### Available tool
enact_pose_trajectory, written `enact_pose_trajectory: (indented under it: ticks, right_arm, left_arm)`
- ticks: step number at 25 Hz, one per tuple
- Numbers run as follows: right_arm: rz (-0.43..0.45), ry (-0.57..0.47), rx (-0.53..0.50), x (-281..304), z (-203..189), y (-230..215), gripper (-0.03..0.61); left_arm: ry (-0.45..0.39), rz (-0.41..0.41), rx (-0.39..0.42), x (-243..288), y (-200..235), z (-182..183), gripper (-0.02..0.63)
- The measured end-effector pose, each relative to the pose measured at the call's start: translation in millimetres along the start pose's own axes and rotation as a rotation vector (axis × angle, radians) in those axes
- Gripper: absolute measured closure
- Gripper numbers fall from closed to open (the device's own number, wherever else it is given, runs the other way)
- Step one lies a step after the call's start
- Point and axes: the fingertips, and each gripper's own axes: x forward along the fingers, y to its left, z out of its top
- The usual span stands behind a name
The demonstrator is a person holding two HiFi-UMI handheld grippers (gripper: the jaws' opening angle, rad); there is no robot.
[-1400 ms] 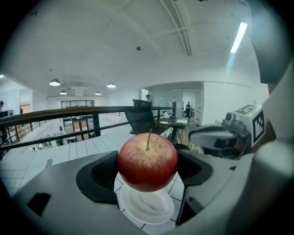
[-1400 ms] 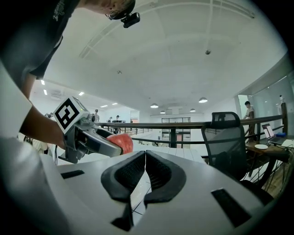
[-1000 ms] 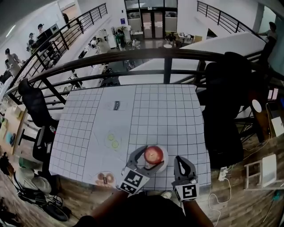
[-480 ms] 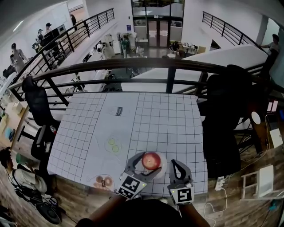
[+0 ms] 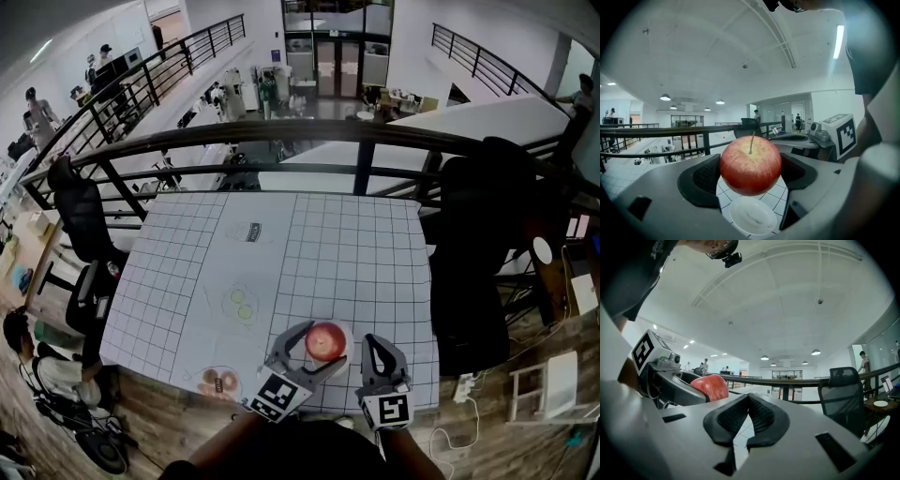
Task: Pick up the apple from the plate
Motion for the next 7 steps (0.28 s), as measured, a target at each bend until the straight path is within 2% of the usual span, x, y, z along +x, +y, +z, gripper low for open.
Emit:
enact_pose_trajectory:
  ticks: [3, 7]
  right_arm:
    - [0.005, 0.019, 0.009, 0.1, -5.7, -2.7, 0.555]
    - [0.007, -0.029, 0.038, 8.5, 4.0, -2.4, 0.555]
  left_arm:
    - [0.002, 0.003, 0.003, 0.0, 1.1, -1.8, 0.216]
    - [-0.003, 0.006, 0.006, 2.6, 3.2, -2.9, 0.216]
